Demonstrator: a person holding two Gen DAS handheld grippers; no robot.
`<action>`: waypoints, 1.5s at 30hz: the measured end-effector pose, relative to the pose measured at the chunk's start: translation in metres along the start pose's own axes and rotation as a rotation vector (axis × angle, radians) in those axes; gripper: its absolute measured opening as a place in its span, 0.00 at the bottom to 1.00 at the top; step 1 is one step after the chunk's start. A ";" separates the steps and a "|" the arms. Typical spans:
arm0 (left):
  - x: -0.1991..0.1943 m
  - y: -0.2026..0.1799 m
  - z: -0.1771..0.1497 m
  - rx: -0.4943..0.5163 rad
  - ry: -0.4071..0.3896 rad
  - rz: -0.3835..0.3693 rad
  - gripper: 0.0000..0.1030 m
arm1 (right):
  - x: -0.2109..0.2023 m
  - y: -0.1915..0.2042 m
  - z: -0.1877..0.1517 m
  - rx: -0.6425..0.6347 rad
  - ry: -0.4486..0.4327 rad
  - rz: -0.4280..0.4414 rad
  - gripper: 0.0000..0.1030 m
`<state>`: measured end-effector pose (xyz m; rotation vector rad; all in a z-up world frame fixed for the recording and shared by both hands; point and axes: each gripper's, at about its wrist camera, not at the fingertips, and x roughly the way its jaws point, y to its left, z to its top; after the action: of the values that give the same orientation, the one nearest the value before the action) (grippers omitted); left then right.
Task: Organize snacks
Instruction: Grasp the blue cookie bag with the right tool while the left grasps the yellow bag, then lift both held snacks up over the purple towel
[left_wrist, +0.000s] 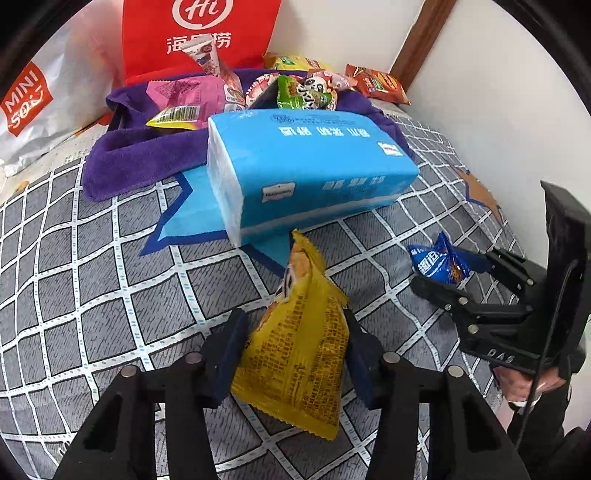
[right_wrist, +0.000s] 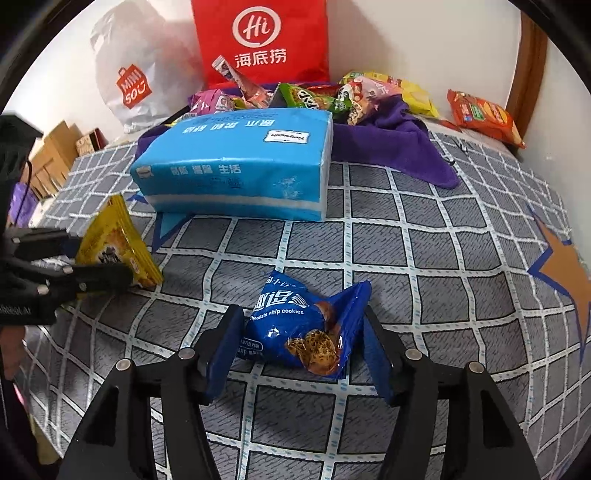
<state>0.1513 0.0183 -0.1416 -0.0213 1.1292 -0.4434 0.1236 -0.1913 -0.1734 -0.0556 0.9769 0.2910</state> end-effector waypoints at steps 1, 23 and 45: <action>-0.003 0.000 0.000 -0.003 -0.009 -0.009 0.46 | -0.001 0.002 -0.001 -0.007 -0.005 0.001 0.55; -0.054 -0.008 0.007 -0.043 -0.110 -0.035 0.45 | -0.056 0.007 0.021 0.041 -0.110 0.030 0.47; -0.087 -0.011 0.017 -0.041 -0.172 -0.035 0.45 | -0.091 0.011 0.045 0.074 -0.186 0.009 0.47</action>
<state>0.1319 0.0351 -0.0564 -0.1134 0.9692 -0.4406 0.1094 -0.1929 -0.0718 0.0424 0.8029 0.2630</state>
